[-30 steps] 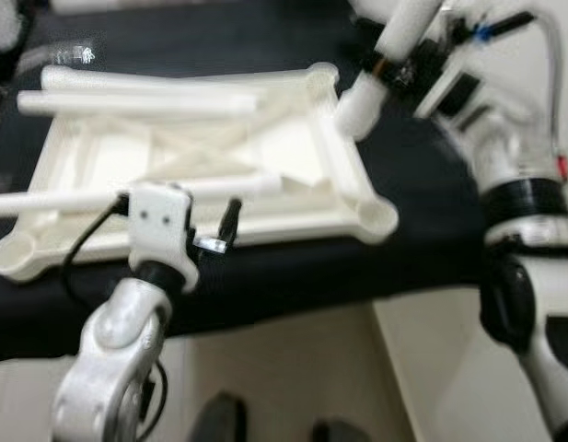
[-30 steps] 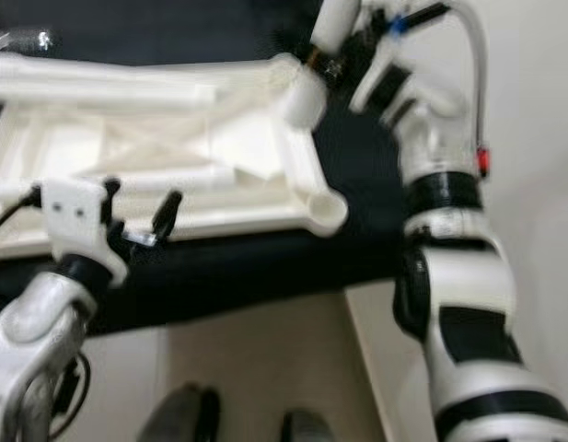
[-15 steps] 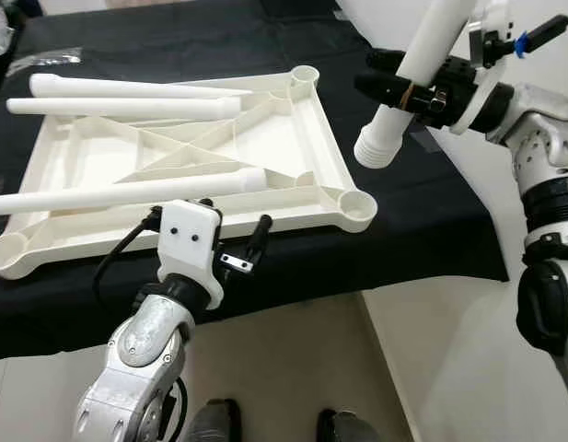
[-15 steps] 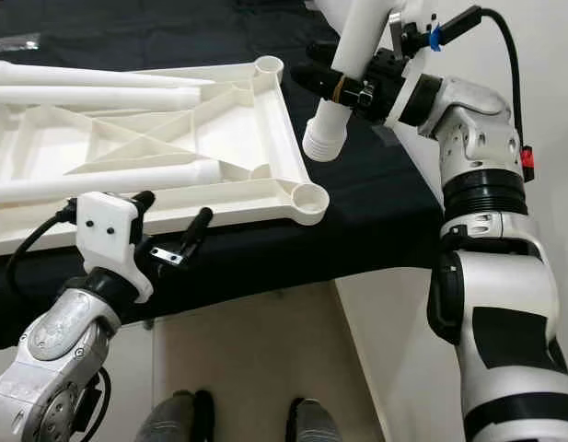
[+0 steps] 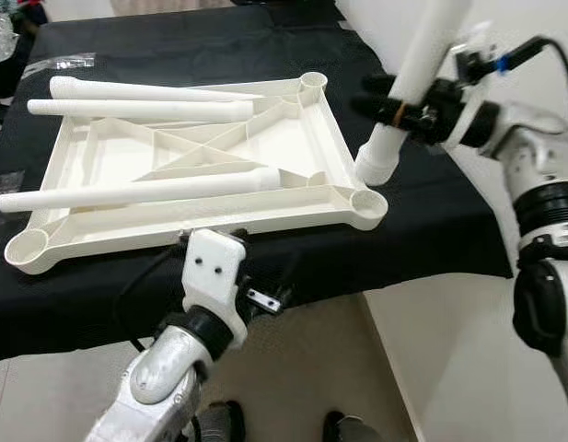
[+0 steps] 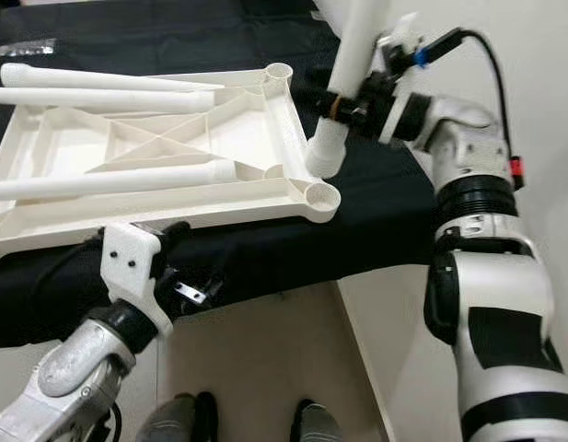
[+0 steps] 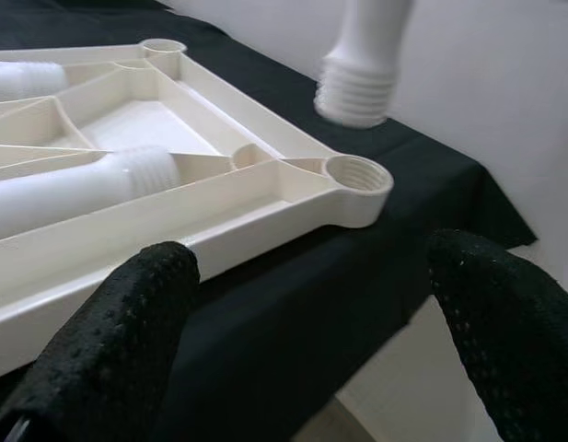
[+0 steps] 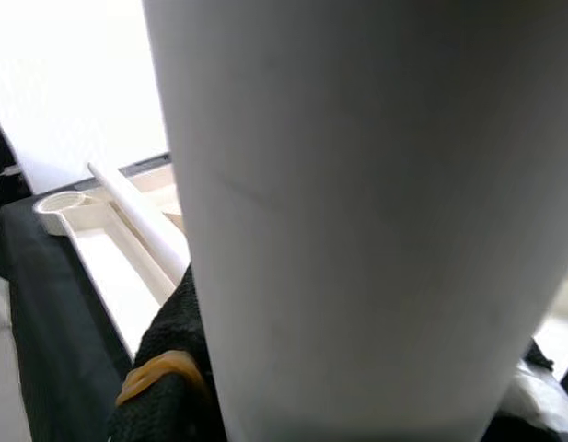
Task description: Building children table
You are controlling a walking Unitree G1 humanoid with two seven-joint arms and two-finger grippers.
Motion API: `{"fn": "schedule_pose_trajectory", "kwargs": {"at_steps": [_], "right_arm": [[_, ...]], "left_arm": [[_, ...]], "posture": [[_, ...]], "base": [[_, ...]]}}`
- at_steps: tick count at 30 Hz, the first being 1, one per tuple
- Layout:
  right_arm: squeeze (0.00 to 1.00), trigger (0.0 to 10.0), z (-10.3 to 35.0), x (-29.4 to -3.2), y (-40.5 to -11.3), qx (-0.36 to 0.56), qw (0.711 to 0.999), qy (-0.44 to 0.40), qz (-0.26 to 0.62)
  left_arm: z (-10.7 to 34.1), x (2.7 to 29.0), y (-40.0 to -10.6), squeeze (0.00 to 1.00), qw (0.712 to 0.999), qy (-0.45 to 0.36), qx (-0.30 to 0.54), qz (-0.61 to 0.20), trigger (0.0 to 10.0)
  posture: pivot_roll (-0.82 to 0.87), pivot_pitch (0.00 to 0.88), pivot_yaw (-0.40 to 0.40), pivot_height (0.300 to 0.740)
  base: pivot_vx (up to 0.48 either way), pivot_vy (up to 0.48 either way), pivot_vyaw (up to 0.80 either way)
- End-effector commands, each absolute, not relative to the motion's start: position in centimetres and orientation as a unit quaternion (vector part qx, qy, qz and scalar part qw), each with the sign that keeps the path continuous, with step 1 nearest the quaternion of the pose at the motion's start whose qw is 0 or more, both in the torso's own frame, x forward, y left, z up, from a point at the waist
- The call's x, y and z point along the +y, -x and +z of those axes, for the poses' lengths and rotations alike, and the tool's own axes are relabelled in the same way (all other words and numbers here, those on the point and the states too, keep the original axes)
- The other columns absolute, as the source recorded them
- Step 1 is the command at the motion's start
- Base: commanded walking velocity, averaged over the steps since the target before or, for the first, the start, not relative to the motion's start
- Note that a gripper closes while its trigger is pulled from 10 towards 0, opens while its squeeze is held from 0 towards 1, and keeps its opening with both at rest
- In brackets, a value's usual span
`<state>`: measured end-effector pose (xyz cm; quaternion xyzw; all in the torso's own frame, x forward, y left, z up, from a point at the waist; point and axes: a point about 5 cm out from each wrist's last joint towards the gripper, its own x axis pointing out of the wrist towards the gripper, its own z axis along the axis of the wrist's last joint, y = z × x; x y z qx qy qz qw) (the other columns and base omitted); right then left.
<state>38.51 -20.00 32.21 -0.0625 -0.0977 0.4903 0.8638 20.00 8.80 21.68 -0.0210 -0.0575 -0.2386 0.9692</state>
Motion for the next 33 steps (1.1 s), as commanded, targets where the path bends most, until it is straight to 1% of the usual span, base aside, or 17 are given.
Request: {"fn": "schedule_pose_trajectory", "kwargs": {"at_steps": [1, 2, 7, 9, 12, 19, 22, 24, 33], "right_arm": [[0.00, 10.0, 32.0, -20.0, -38.6, -0.094, 0.866, 0.070, 0.487], [0.00, 10.0, 31.9, -20.0, -38.6, -0.090, 0.864, 0.068, 0.490], [0.00, 10.0, 31.7, -20.1, -38.6, -0.087, 0.862, 0.074, 0.494], [0.00, 10.0, 31.5, -20.5, -38.3, -0.087, 0.858, 0.070, 0.501], [0.00, 10.0, 31.6, -21.1, -38.0, -0.094, 0.854, 0.064, 0.508], [0.00, 10.0, 31.9, -22.2, -37.3, -0.102, 0.844, 0.056, 0.524], [0.00, 10.0, 31.3, -22.3, -36.9, -0.092, 0.828, 0.060, 0.549], [0.00, 10.0, 31.1, -22.3, -36.7, -0.090, 0.825, 0.061, 0.555], [0.00, 10.0, 29.3, -21.9, -36.7, -0.069, 0.824, 0.078, 0.556]], "left_arm": [[21.6, 8.8, -19.6, 0.00, 0.969, 0.019, -0.050, -0.240, 10.0], [21.6, 8.9, -19.4, 0.00, 0.970, 0.019, -0.048, -0.239, 10.0], [21.7, 9.0, -19.1, 0.00, 0.970, 0.017, -0.046, -0.237, 10.0], [21.7, 9.2, -18.9, 0.00, 0.971, 0.014, -0.043, -0.234, 10.0], [21.7, 9.3, -18.8, 0.00, 0.971, 0.012, -0.040, -0.233, 10.0], [21.6, 9.4, -18.9, 0.00, 0.971, 0.008, -0.038, -0.236, 10.0], [21.7, 9.3, -19.0, 0.00, 0.971, 0.007, -0.039, -0.238, 10.0], [21.7, 9.3, -19.0, 0.00, 0.971, 0.007, -0.039, -0.238, 10.0], [21.8, 9.4, -19.0, 0.00, 0.971, 0.002, -0.041, -0.237, 10.0]], "posture": [[0.14, 0.297, -0.045, 0.740], [0.14, 0.316, -0.046, 0.740], [0.14, 0.327, -0.045, 0.740], [0.15, 0.344, -0.038, 0.740], [0.16, 0.346, -0.033, 0.740], [0.15, 0.342, -0.023, 0.740], [0.15, 0.337, -0.020, 0.740], [0.16, 0.331, -0.018, 0.740], [0.16, 0.310, -0.018, 0.740]], "base": [[0.000, 0.000, 0.00], [0.000, 0.000, 0.00], [0.000, 0.000, 0.00], [0.000, 0.000, 0.00], [0.000, 0.000, 0.00], [0.000, 0.000, 0.00], [0.000, 0.000, 0.00], [0.000, 0.000, 0.00], [0.000, 0.000, 0.00]]}}
